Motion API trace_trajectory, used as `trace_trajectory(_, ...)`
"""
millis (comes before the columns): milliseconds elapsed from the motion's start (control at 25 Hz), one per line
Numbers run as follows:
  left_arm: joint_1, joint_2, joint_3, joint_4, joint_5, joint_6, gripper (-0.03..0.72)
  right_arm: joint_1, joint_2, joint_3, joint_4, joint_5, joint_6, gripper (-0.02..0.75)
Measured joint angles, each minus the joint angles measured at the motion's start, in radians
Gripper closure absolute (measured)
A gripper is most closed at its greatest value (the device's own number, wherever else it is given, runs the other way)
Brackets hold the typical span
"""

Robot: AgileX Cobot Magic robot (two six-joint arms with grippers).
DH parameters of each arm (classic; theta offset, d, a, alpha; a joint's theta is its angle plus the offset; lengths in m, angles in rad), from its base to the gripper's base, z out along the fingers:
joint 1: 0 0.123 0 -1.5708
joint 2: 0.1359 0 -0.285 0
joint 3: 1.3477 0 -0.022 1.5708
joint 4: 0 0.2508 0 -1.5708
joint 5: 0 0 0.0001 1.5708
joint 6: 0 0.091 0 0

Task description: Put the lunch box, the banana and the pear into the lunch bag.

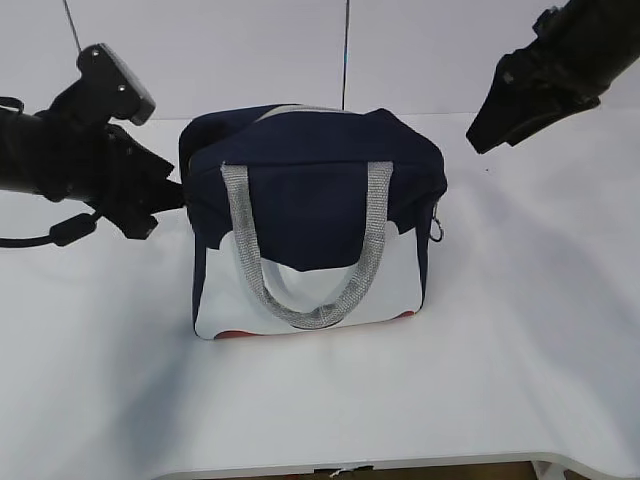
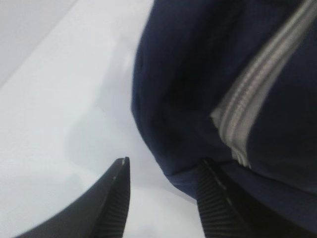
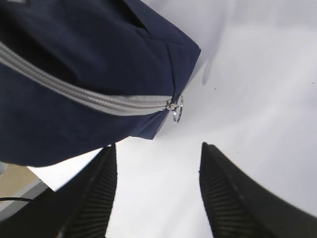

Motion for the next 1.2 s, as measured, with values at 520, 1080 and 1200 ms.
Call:
trace_trajectory(520, 0.0, -0.165, 0.0, 0.541, 0.097, -0.245, 0.358, 0.0, -0.119, 0.0, -0.059, 0.012, 0.009, 0.295)
trace_trajectory(1080, 0.015, -0.356, 0.0, 1.24, 0.234, -0.667, 0.358, 0.0, -0.257, 0.0, -0.088, 0.021, 0.026, 0.295)
trace_trajectory(1200, 0.019, -0.404, 0.0, 1.274, 0.241, -0.757, 0.358, 0.0, -0.288, 0.0, -0.088, 0.023, 0.026, 0.295)
